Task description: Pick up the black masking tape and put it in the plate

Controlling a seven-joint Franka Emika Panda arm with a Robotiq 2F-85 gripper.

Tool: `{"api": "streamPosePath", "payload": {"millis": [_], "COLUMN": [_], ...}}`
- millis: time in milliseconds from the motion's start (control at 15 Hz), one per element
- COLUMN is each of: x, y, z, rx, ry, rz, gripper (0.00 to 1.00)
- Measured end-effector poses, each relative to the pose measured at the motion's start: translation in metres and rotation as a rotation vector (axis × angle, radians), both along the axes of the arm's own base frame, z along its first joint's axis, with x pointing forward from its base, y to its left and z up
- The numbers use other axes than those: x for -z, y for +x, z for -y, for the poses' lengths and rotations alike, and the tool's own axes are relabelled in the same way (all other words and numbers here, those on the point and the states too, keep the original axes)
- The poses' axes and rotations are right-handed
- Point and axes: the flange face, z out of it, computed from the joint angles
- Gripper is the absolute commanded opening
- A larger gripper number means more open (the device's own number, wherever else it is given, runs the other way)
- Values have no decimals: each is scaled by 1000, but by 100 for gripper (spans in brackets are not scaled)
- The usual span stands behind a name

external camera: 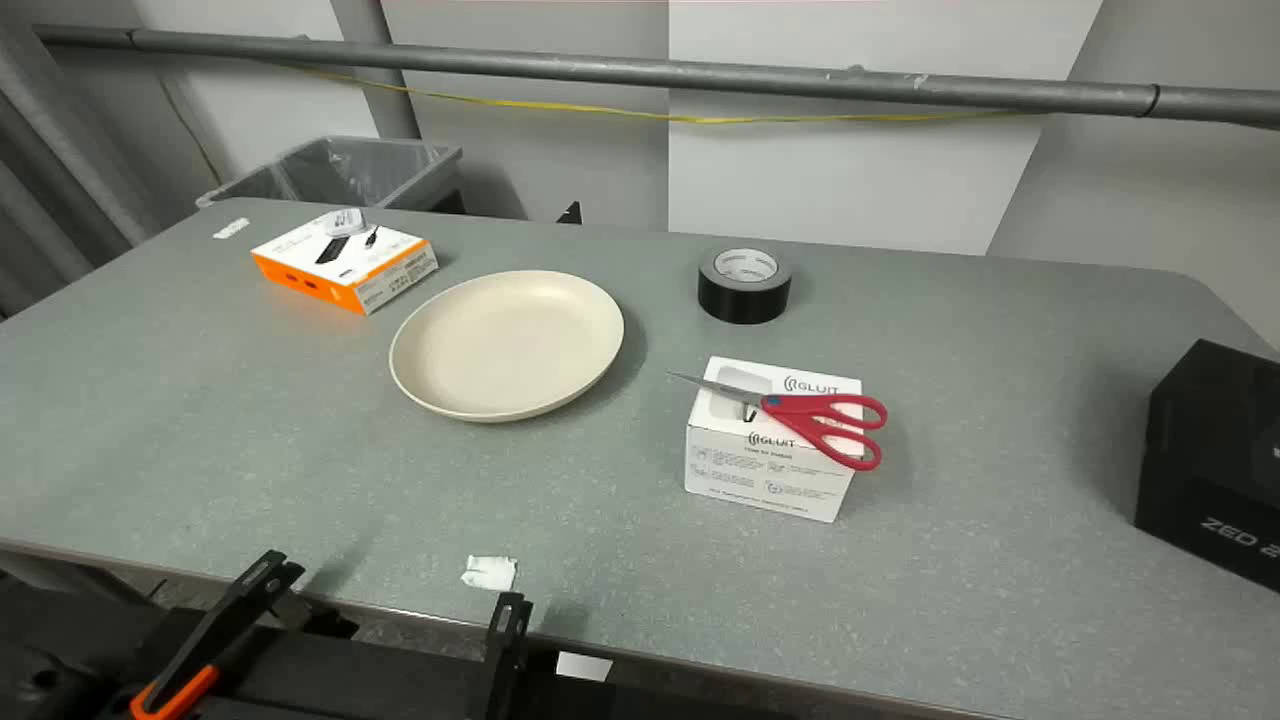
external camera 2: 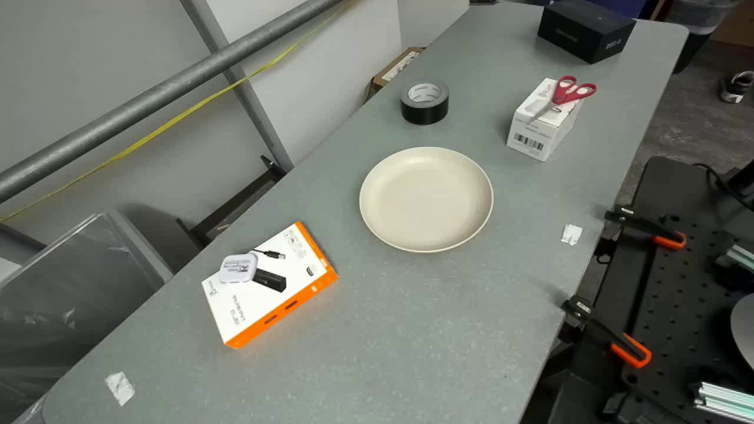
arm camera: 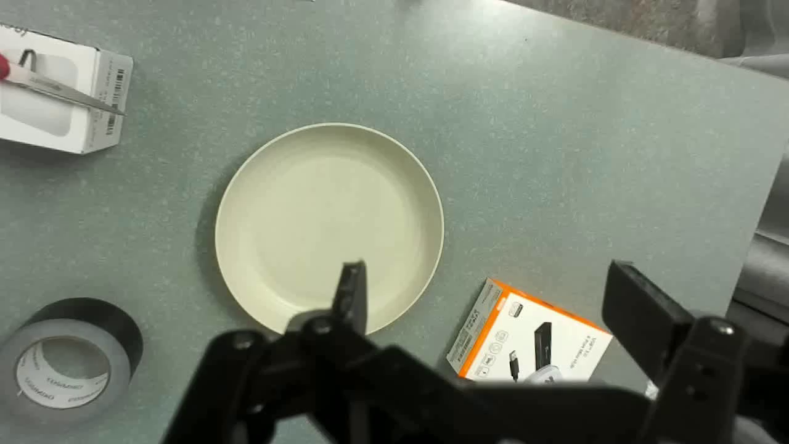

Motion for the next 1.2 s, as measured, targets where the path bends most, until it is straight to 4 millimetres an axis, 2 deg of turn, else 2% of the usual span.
{"api": "streamPosePath", "payload": {"millis": [400,533,667,1000,1200], "x": [0,1,9,51,72], "y": [0,7,20,73,99], "z": [0,7,26,94,120], "rx": [2,10,35,160,216], "ry": [-3,-41,-90,-186,-214], "rz": [3,38,83,223,225], "gripper": [100,100,100,100,100]}}
